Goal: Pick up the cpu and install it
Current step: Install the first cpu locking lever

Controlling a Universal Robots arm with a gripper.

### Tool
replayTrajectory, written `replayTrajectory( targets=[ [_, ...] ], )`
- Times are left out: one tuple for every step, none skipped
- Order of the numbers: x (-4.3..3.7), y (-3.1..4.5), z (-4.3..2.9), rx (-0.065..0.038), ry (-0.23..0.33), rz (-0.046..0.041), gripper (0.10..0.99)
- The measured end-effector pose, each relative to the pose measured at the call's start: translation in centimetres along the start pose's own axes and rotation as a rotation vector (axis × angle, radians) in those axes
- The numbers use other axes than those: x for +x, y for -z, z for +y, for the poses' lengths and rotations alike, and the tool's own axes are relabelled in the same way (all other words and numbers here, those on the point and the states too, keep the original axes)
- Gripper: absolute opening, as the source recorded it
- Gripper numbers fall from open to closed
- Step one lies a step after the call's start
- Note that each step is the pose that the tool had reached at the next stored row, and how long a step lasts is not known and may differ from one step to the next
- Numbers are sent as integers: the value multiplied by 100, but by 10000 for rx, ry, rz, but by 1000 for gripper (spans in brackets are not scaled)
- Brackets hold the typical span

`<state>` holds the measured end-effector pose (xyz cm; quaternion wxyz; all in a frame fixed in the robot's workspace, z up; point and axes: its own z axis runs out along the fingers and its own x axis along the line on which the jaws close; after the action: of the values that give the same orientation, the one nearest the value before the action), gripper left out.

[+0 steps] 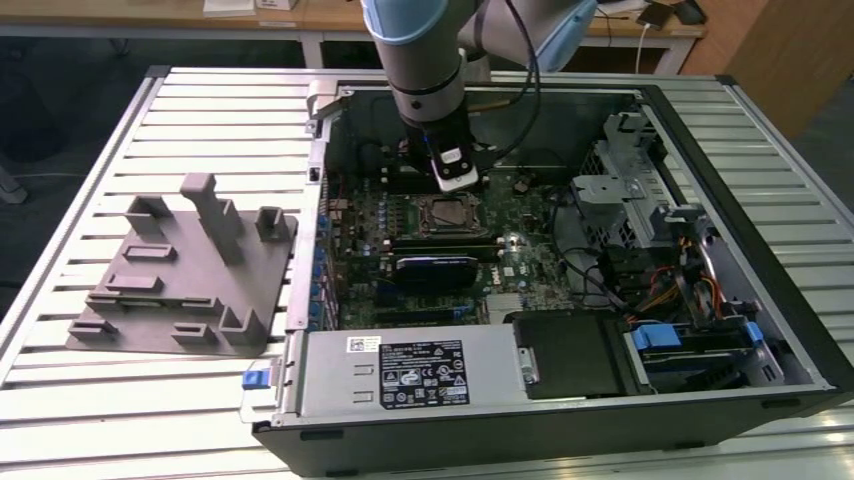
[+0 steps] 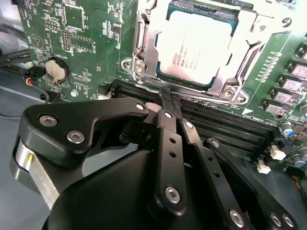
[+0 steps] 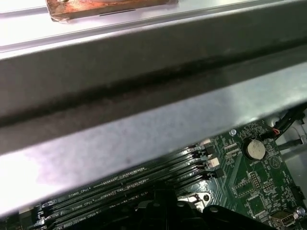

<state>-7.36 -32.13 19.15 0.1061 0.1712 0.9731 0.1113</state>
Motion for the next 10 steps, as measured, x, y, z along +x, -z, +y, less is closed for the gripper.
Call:
replayTrajectory(
  targets=[
    [1,-3,-1,13,-8,-15,106],
    [2,-6,-3,27,-15,-30,106],
    [2,-10,-4,37,-22,-45,106],
    [2,-14,-5,41,-29,-60,106],
    [3,-19,-4,38,-34,-72,106],
    [3,-19,-4,46,-37,-81,106],
    [5,-20,-6,46,-37,-89,106],
    [6,-21,-7,47,-37,-95,106],
    [6,-23,-8,45,-35,-99,106],
    [6,-24,-8,42,-36,-101,106]
  ],
)
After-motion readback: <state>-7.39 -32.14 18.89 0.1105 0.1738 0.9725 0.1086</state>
